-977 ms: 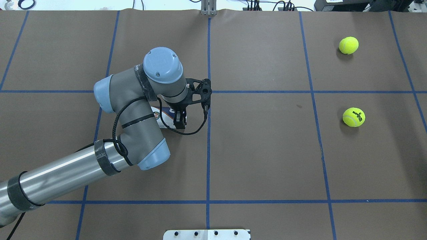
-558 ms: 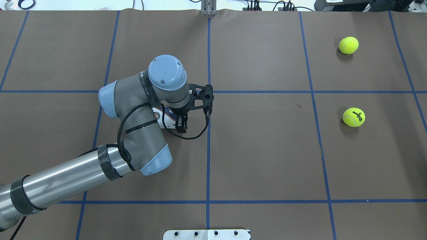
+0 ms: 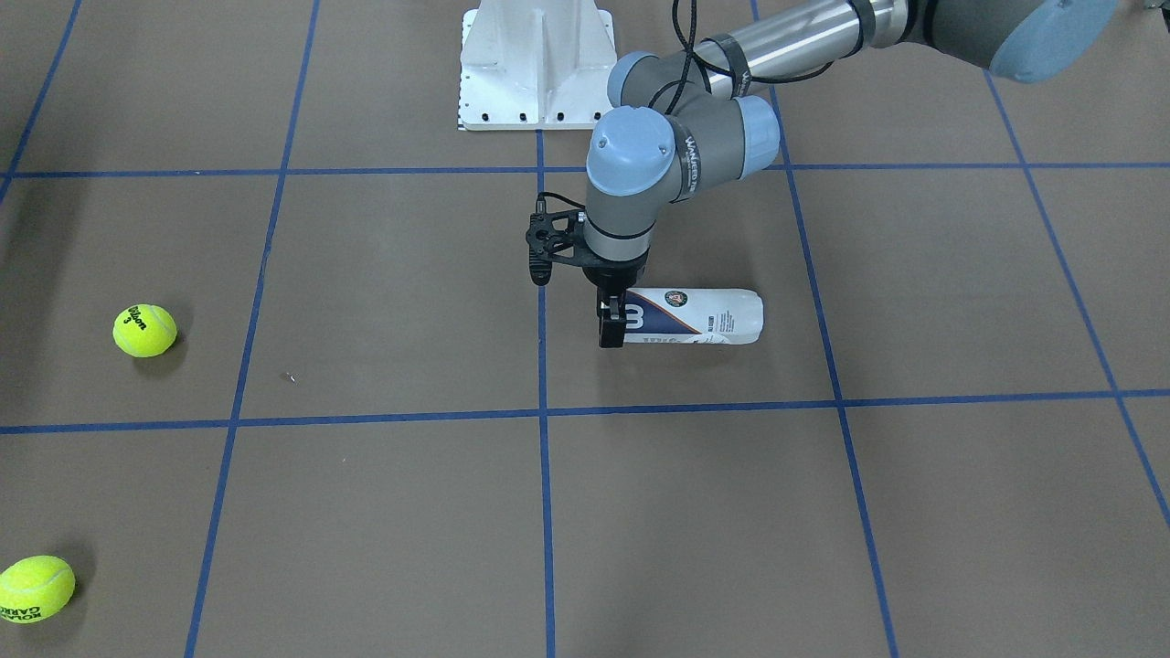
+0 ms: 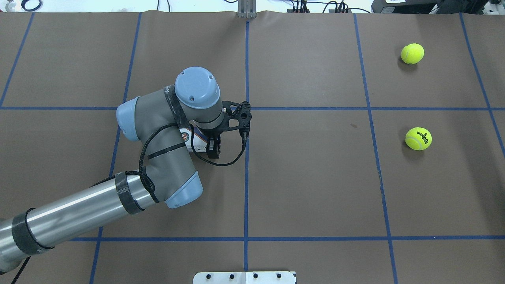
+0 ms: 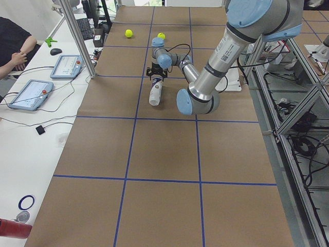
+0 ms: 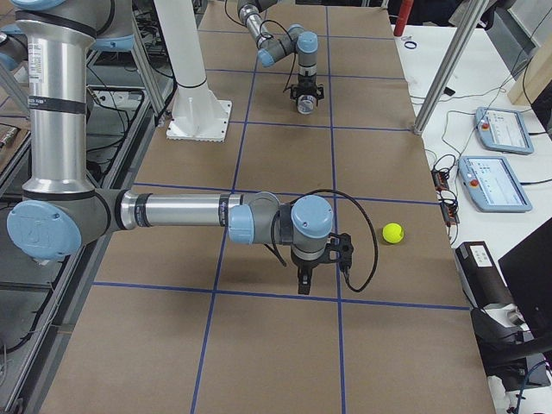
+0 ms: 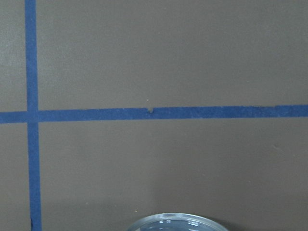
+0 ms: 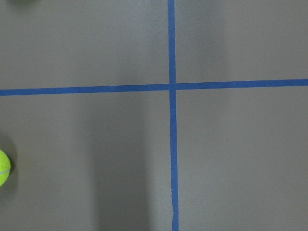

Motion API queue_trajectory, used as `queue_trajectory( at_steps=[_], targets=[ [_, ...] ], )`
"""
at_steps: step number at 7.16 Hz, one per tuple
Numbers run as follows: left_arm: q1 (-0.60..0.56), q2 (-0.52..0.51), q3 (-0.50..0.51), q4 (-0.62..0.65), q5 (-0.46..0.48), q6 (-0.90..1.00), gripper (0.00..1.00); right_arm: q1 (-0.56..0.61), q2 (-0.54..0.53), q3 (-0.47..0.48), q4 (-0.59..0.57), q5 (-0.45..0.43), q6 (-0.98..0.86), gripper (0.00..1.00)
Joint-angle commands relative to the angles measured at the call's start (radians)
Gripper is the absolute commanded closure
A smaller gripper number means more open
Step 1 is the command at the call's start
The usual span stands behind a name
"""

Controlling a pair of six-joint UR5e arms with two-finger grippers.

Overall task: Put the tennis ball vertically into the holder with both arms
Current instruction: 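Close the left gripper on the can's open end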

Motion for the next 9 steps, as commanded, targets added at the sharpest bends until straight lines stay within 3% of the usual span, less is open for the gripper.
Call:
queue_trajectory(
  at_steps=[1,4,7,8,9],
  targets=[
    [0.006,0.001,0.006,0.000,0.000,-0.003,0.02,0.000,0.001,-0.004,0.000,0.001,-0.001,0.01],
    [0.005,0.001,0.006,0.001,0.002,-0.003,0.17,0.000,0.002,-0.004,0.000,0.000,-0.001,0.01],
    [-0.006,-0.005,-0.006,0.004,0.005,-0.008,0.55,0.000,0.008,-0.004,0.000,0.001,0.002,0.01],
    [-0.012,-0.006,-0.012,0.004,0.005,-0.011,0.62,0.000,0.010,-0.004,0.000,0.000,0.002,0.01],
    [-0.029,-0.009,-0.032,0.004,0.005,-0.012,0.62,0.000,0.010,-0.002,0.000,0.001,0.002,0.01]
  ],
)
